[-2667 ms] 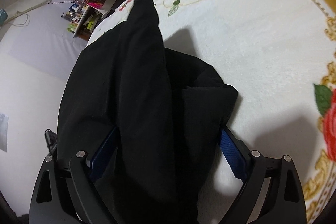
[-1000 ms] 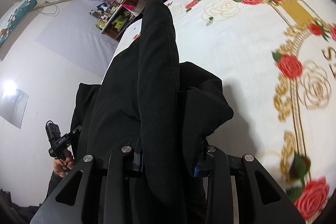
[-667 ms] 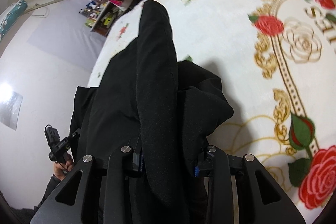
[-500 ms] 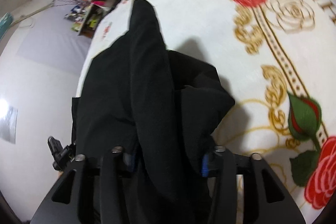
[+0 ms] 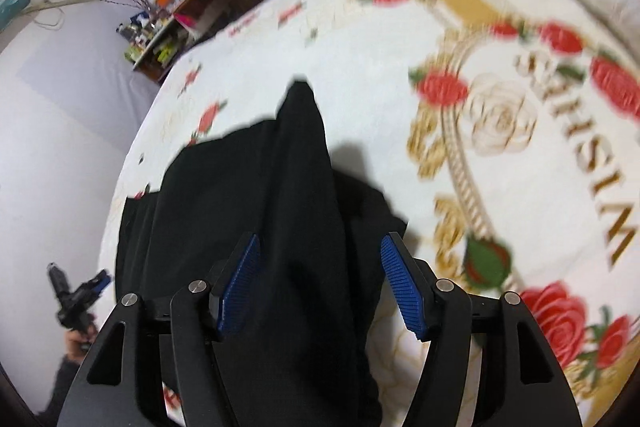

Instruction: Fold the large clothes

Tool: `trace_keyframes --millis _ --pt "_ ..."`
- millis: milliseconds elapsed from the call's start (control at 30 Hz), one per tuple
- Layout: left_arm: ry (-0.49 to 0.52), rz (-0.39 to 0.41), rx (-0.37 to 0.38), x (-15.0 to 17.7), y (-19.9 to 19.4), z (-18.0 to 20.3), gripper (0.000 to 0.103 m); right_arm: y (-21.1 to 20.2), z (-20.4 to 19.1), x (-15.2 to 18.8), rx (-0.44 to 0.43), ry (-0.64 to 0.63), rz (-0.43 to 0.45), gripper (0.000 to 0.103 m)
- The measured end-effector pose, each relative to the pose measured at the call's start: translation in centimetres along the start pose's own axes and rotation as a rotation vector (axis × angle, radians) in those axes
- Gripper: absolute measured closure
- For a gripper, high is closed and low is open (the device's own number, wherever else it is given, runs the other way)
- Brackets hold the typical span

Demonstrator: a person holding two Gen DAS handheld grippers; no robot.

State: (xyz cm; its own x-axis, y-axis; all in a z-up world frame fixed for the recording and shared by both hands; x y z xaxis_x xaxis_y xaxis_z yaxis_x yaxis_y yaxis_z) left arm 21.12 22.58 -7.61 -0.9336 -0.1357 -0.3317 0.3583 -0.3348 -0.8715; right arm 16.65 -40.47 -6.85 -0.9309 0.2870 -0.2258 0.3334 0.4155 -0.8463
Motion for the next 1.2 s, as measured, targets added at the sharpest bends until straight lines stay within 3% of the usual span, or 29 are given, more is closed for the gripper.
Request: trace_keyframes --millis 100,267,400,533,733,933,1033,1200 --pt "0.036 0.024 -0.025 -0.6 -0.4 2.0 0.048 -0.2 -2.7 -0.4 0.063 -0.085 0.025 0.039" --pt "0.084 0.031 -0.029 -1.7 0.9 5.4 0.048 2.2 -5.1 -0.3 0.097 -0.150 0.017 0.039" --pt "0.100 0.010 -0.061 -2.8 3.9 7.2 0.048 4.9 -5.3 -1.4 0.150 -0.155 0.000 0.039" --pt "0.090 -0.034 -0.148 -3.4 8.3 6.8 0.050 8.4 -3.9 -2.8 0.265 -0.127 -0.024 0.040" --pt "0.072 -0.030 -0.144 -3.5 10.8 6.2 0.049 11.2 -1.4 -3.0 0.214 -0.058 -0.067 0.040" --pt "0.081 -0.046 -0.178 -4.1 10.2 6.9 0.050 9.9 -2.4 -3.2 0.263 -0.079 -0.055 0.040" --pt "0.092 -0.027 -0.182 -3.8 8.2 7.4 0.050 7.6 -3.7 -2.3 0.307 -0.122 -0.010 0.040" --pt "0.096 0.017 -0.170 -1.9 4.5 8.5 0.050 3.8 -5.0 0.5 0.302 -0.141 0.059 0.040"
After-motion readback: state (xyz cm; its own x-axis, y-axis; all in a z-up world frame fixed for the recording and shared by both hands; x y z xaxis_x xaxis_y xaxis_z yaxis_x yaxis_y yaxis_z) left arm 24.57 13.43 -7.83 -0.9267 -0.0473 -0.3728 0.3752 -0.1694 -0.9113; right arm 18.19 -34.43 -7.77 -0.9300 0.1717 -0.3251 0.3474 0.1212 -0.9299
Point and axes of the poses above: each gripper's, at about its wrist camera, not at the fingertips, and y roughly the way its jaws point, z to its right, x to its underside, the point moved 1 cm from there along y, roughly the way its jaws point, and after that the axes turned 15 degrees about -z, right-handed, at the moved point
